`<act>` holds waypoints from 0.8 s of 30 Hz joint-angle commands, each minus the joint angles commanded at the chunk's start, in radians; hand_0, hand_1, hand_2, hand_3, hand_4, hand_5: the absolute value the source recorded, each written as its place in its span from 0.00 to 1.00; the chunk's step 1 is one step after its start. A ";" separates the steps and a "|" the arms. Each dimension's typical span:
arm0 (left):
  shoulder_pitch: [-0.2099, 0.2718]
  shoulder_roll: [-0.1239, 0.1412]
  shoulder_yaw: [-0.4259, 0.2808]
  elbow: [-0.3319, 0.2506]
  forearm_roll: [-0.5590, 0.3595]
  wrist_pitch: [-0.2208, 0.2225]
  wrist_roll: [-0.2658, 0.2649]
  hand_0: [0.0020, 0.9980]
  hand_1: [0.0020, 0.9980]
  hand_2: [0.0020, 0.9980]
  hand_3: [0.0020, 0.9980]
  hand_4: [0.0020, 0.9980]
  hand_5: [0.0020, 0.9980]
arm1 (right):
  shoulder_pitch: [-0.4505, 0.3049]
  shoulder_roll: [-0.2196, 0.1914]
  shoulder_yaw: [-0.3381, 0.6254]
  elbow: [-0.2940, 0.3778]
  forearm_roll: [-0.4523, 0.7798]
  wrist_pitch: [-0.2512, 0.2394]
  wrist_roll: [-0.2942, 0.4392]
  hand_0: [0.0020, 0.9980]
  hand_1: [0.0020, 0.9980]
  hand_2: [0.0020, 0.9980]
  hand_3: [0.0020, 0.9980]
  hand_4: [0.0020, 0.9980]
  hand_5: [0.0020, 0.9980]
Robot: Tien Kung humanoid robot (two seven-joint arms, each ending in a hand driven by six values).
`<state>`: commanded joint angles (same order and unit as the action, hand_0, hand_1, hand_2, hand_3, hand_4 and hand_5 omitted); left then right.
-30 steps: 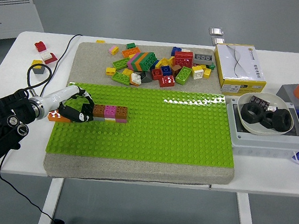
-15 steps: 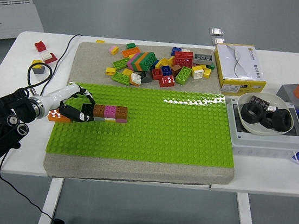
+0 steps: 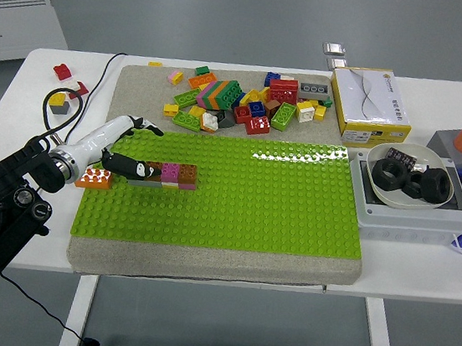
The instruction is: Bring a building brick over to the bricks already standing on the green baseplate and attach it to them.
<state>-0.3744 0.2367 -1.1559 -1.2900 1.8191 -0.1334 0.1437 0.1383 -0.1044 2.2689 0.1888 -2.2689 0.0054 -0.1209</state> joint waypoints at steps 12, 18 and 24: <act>0.148 0.047 -0.034 -0.170 0.204 0.088 0.011 0.97 0.95 0.93 0.64 1.00 0.85 | -0.013 0.001 0.000 -0.002 0.000 -0.002 -0.001 0.68 0.62 0.62 0.70 0.74 0.95; 0.154 0.036 -0.021 -0.139 0.214 0.102 0.013 0.98 0.95 0.92 0.63 1.00 0.83 | -0.011 -0.001 0.000 -0.001 0.000 -0.001 -0.001 0.68 0.62 0.62 0.70 0.74 0.95; 0.158 0.025 -0.014 -0.112 0.200 0.103 0.017 0.97 0.95 0.92 0.63 1.00 0.85 | -0.007 -0.004 0.000 0.001 0.000 0.002 -0.002 0.68 0.62 0.62 0.70 0.74 0.95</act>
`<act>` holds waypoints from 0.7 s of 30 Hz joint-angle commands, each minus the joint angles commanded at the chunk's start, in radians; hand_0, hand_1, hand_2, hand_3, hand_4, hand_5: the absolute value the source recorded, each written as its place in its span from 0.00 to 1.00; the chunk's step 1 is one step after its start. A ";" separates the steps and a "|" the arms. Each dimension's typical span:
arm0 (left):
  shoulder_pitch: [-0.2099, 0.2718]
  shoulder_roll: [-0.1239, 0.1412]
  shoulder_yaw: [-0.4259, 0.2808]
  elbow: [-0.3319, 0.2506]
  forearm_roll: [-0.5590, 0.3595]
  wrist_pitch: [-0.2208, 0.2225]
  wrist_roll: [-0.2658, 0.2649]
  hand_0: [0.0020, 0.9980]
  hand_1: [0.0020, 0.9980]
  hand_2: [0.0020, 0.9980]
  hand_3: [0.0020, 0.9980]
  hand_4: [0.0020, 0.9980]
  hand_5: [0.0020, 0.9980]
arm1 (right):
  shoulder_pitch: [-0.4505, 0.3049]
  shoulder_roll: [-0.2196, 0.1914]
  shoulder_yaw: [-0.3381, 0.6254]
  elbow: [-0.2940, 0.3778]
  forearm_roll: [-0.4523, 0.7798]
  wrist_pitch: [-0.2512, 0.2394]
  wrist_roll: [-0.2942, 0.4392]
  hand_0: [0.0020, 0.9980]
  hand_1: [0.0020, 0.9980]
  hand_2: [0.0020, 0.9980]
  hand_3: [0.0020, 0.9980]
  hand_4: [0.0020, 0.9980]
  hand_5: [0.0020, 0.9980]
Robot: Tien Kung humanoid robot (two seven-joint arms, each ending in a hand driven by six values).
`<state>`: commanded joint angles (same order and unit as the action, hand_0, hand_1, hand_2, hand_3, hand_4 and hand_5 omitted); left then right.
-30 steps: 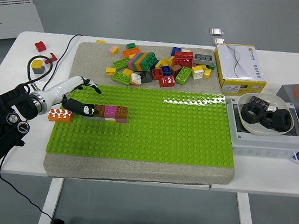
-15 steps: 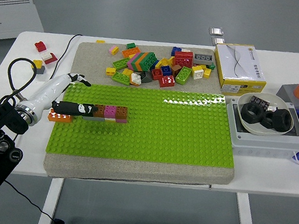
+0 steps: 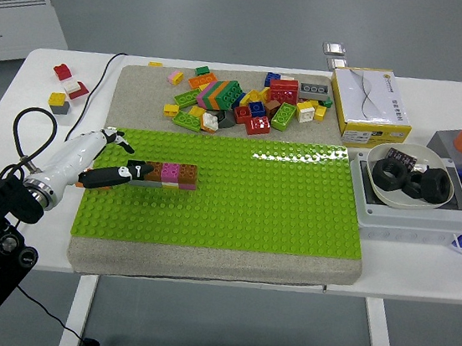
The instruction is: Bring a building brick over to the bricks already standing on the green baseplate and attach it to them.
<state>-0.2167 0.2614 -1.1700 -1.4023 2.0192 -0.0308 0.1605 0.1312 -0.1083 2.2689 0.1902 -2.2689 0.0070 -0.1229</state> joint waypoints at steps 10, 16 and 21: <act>-0.009 -0.007 0.007 0.033 -0.024 -0.003 0.002 0.97 0.95 0.93 0.62 1.00 0.85 | 0.003 0.001 0.000 0.001 0.000 0.001 0.000 0.68 0.62 0.62 0.70 0.74 0.95; -0.009 -0.012 0.005 0.057 -0.030 -0.005 0.004 0.98 0.95 0.92 0.62 1.00 0.85 | 0.004 0.002 0.000 0.000 0.000 0.000 0.000 0.68 0.62 0.62 0.70 0.74 0.95; -0.009 -0.015 0.009 0.065 -0.044 -0.006 0.003 0.98 0.95 0.92 0.62 1.00 0.84 | 0.004 0.003 0.000 0.000 0.000 0.000 0.000 0.68 0.62 0.62 0.70 0.74 0.95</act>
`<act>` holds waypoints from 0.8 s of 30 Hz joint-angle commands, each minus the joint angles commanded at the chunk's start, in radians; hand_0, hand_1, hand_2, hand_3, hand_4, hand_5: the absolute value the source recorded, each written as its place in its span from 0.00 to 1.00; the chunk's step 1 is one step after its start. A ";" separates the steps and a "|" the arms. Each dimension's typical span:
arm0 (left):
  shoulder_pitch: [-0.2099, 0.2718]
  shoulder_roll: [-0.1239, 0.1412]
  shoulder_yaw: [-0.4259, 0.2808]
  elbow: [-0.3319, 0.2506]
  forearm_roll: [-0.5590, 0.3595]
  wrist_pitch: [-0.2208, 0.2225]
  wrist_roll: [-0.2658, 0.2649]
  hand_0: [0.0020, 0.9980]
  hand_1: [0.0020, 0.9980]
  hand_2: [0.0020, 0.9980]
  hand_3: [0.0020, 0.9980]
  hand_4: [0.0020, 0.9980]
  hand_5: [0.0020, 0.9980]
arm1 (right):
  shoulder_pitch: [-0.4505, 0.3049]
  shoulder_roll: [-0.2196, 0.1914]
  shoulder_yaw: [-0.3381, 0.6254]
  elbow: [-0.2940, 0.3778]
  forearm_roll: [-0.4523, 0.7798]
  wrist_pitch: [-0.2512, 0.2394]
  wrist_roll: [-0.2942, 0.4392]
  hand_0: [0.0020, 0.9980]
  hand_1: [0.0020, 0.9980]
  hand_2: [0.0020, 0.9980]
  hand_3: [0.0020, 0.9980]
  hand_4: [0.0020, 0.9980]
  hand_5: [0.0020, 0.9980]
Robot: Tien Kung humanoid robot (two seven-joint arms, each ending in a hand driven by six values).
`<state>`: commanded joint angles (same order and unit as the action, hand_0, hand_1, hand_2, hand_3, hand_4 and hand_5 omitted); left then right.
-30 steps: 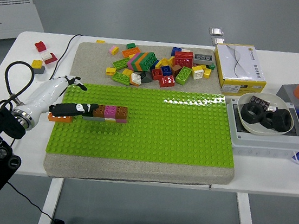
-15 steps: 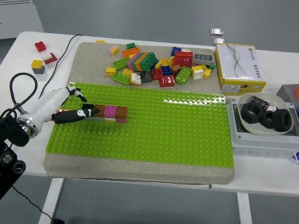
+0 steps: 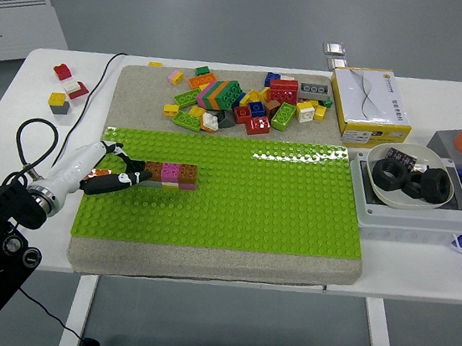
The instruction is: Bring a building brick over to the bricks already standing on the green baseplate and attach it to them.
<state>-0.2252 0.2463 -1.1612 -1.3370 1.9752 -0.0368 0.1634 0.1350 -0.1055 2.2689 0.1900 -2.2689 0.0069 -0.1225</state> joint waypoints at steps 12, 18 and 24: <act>-0.017 -0.020 0.010 0.027 -0.010 0.005 -0.005 0.97 0.95 0.92 0.62 1.00 0.83 | 0.003 0.001 0.000 -0.002 0.000 -0.002 0.000 0.68 0.62 0.62 0.70 0.74 0.95; -0.028 -0.026 0.013 0.044 -0.010 0.006 -0.007 0.97 0.95 0.92 0.62 1.00 0.83 | 0.003 0.002 0.000 -0.002 0.000 -0.002 0.000 0.68 0.62 0.62 0.70 0.74 0.95; -0.029 -0.031 0.017 0.059 -0.012 0.005 -0.007 0.97 0.95 0.92 0.61 1.00 0.83 | 0.002 0.002 0.000 -0.002 0.000 -0.003 0.000 0.68 0.61 0.62 0.70 0.74 0.95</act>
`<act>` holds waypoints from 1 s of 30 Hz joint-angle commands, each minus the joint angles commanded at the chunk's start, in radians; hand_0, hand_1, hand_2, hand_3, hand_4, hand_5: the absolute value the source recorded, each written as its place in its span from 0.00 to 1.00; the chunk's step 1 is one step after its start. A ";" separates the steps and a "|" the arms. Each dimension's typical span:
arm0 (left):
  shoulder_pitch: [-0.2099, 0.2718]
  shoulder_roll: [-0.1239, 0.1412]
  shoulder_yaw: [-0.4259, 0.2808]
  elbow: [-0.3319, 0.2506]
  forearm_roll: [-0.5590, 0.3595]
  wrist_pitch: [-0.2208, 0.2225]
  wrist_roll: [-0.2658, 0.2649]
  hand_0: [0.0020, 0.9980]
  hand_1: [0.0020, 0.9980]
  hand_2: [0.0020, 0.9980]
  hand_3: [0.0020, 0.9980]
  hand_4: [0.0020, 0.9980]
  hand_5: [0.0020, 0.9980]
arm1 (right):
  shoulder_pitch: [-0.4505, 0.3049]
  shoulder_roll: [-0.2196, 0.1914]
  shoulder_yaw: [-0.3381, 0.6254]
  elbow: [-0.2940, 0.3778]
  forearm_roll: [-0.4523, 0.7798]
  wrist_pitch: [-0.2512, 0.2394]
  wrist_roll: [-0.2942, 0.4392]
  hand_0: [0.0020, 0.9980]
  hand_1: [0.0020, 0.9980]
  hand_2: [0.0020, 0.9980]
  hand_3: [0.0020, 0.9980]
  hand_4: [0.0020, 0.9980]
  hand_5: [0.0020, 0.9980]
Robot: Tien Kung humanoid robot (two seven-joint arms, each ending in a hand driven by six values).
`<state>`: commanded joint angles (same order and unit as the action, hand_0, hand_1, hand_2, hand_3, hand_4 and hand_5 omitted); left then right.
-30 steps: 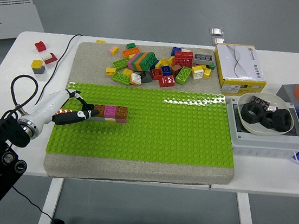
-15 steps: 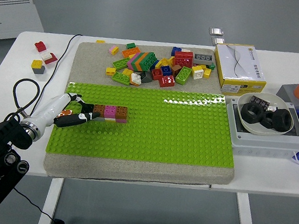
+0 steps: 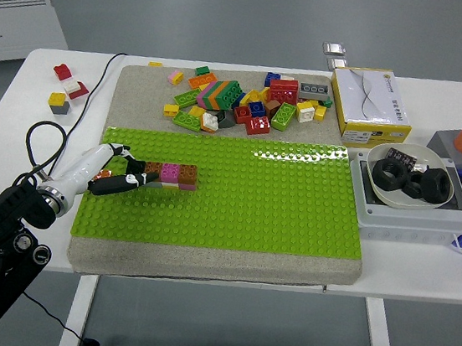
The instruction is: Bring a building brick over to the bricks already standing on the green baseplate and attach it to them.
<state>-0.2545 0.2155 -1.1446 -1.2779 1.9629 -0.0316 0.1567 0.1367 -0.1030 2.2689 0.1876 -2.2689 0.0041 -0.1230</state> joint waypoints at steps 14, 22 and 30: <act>-0.013 -0.011 -0.005 0.036 -0.006 0.034 -0.028 0.96 0.95 0.92 0.61 1.00 0.82 | -0.002 0.002 0.000 -0.001 0.000 -0.002 -0.003 0.68 0.61 0.62 0.70 0.74 0.95; -0.011 -0.016 -0.005 0.052 -0.018 0.037 -0.034 0.96 0.95 0.92 0.61 1.00 0.82 | -0.006 0.004 0.000 0.001 0.000 -0.001 -0.004 0.68 0.61 0.62 0.70 0.74 0.95; -0.016 -0.022 -0.005 0.078 -0.018 0.051 -0.049 0.96 0.95 0.92 0.60 1.00 0.80 | -0.010 0.007 0.000 0.000 0.000 -0.002 -0.005 0.68 0.61 0.62 0.70 0.75 0.95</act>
<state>-0.2701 0.1938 -1.1494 -1.1999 1.9446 0.0198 0.1073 0.1270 -0.0965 2.2689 0.1877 -2.2689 0.0021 -0.1284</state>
